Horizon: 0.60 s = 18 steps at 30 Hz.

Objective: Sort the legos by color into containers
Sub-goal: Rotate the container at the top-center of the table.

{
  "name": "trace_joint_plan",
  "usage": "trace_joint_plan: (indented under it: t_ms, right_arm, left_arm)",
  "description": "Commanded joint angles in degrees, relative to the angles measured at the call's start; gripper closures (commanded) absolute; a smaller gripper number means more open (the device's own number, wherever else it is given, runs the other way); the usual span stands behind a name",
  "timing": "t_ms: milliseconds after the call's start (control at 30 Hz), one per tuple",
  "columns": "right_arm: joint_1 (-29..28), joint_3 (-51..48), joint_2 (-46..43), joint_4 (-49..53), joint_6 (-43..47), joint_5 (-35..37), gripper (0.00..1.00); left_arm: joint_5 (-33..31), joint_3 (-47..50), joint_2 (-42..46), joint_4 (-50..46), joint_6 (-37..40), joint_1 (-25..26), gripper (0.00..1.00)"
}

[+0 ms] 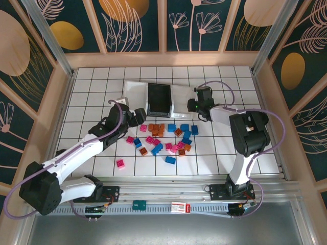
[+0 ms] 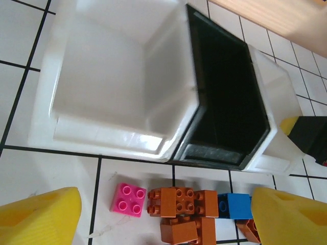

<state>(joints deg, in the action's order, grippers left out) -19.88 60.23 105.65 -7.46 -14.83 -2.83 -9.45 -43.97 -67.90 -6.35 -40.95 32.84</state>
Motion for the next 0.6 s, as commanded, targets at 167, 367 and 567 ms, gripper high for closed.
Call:
trace_joint_plan:
  t_ms: [167,367,567]
  right_arm:
    - [-0.4,4.0,-0.1,5.0,1.4,1.5,0.89]
    - [-0.8,5.3,1.3,6.5,2.2,4.9,0.83]
    - [-1.7,6.5,2.3,7.3,2.3,6.2,0.62]
  left_arm:
    - [-0.5,1.7,1.1,-1.1,0.5,0.0,0.14]
    - [0.3,1.9,1.3,-0.5,0.3,-0.1,0.14]
    - [0.5,2.6,1.5,-0.4,0.3,0.0,0.13]
